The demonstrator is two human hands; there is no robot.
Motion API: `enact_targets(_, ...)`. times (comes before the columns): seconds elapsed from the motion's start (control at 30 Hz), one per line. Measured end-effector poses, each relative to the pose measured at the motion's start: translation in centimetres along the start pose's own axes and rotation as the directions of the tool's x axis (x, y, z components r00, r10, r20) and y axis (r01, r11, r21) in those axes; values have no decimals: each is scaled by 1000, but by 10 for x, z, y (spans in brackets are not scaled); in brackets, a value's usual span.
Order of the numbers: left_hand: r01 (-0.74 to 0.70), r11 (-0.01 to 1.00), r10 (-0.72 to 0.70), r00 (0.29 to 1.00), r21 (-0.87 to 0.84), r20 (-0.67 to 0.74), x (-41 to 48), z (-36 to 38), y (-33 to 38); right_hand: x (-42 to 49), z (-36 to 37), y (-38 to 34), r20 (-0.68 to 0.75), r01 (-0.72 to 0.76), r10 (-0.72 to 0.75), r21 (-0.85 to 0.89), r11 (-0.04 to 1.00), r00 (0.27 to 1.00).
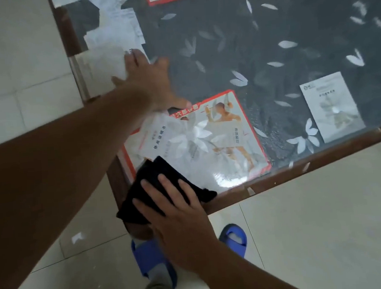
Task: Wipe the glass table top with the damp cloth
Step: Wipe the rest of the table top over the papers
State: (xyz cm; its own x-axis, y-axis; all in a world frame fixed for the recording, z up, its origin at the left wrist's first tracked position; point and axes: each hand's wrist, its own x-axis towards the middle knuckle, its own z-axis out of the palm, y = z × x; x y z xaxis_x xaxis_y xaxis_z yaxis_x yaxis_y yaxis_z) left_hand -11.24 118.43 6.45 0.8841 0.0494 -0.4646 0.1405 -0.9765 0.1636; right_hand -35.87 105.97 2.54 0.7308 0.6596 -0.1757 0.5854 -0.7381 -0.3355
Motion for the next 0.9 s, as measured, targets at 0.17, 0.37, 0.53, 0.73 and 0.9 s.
enact_targets(0.17,6,1000,-5,999,14,-44,4,6,3,-15,-25,92,-203,-332,328,17,943,922)
enact_targets(0.37,91,991,-92,996,100,11,11,3,10,-53,-74,258,-344,-704,718,190,684,605)
enact_targets(0.53,134,983,-131,991,125,-25,-3,0,23,-62,-88,294,-370,-663,697,238,710,614)
enact_targets(0.73,103,955,-62,986,277,-153,-40,5,80,-80,-152,310,-203,-442,873,798,410,444)
enact_targets(0.9,-98,988,96,995,-123,-21,-67,1,173,-111,-216,297,345,54,823,910,-411,452)
